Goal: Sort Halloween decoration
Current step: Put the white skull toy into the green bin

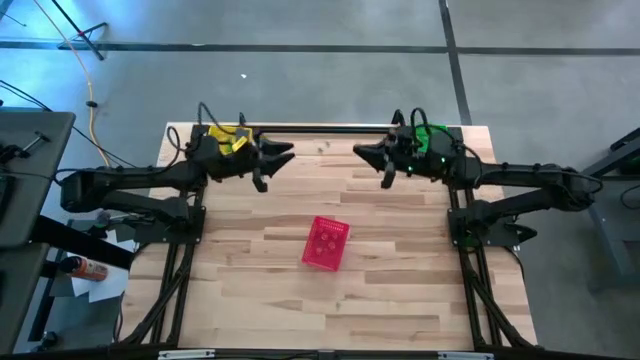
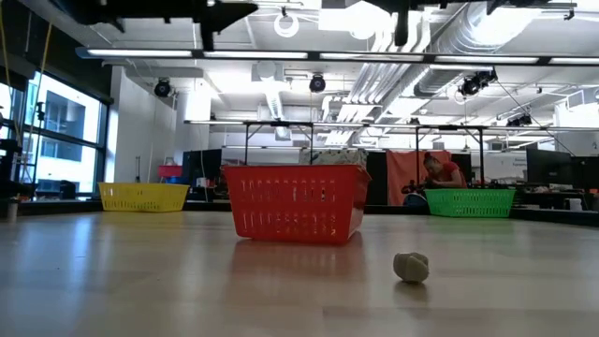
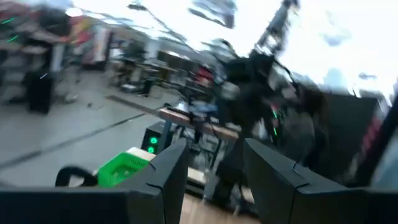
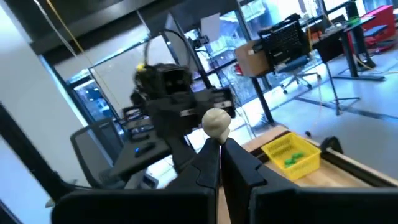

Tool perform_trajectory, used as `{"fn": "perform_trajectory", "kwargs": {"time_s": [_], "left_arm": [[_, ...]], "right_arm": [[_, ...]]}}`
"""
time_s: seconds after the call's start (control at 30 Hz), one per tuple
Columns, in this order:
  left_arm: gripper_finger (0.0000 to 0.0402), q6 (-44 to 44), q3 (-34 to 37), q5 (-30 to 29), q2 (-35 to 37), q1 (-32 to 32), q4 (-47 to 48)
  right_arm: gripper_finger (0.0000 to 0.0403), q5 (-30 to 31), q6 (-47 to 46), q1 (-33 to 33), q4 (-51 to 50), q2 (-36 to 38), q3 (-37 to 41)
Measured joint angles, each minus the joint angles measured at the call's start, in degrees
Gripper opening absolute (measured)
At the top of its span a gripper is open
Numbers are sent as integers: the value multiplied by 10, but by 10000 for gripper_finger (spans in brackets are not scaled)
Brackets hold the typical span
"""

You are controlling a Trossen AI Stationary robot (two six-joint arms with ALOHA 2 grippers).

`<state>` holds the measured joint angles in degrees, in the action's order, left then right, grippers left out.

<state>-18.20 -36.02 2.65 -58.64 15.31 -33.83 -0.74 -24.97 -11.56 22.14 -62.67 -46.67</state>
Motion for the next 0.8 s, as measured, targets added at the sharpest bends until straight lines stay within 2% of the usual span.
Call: {"fn": "perform_trajectory", "kwargs": {"time_s": [0.13, 0.37, 0.6, 0.8], "left_arm": [[145, 73, -54, 80, -40, 30, 41], [145, 54, -120, 151, -98, 78, 86], [145, 54, -124, 153, -113, 91, 80], [145, 75, -124, 146, -114, 91, 70]], "right_arm": [[5, -25, 19, -25, -36, -19, -32], [5, -55, 110, -39, -172, -101, -150], [5, -133, 160, -67, -249, -147, -214], [5, -143, 183, -100, -228, -149, -215]]}}
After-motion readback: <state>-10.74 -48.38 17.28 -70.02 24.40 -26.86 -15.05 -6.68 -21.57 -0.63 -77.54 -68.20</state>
